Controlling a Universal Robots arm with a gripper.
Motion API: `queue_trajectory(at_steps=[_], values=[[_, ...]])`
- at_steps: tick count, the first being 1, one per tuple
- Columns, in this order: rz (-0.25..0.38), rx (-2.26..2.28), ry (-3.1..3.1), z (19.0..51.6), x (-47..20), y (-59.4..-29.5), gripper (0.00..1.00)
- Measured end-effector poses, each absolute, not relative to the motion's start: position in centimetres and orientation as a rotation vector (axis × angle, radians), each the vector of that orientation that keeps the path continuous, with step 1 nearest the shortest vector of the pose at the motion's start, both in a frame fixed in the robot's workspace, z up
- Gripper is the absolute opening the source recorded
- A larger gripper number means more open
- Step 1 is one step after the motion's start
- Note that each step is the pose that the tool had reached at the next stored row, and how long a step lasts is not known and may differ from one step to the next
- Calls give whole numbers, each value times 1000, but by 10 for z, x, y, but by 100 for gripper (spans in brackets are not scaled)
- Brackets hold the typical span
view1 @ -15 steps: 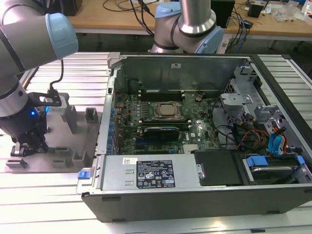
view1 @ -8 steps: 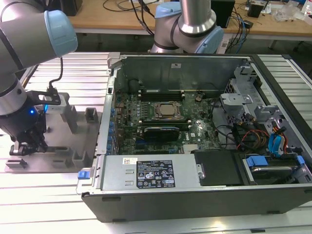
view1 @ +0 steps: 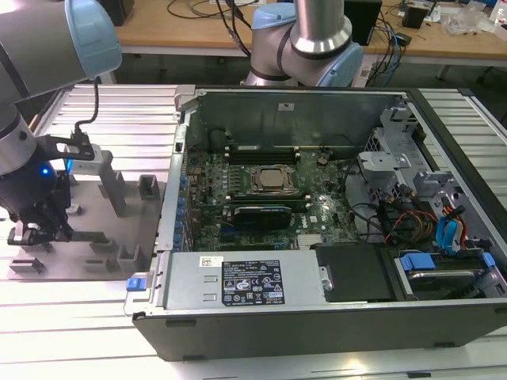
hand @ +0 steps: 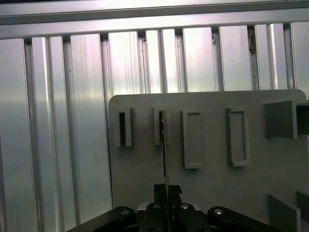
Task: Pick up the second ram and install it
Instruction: 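Pick up the second ram and move it above second insertion slot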
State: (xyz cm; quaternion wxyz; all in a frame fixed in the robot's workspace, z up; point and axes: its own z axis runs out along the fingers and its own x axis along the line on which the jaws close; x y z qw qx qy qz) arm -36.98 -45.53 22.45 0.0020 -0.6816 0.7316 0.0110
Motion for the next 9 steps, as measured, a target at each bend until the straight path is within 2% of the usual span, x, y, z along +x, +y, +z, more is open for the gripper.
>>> queue_trajectory(at_steps=[9], values=[[35, -2139, 2295, 244, -370, -455, 11]])
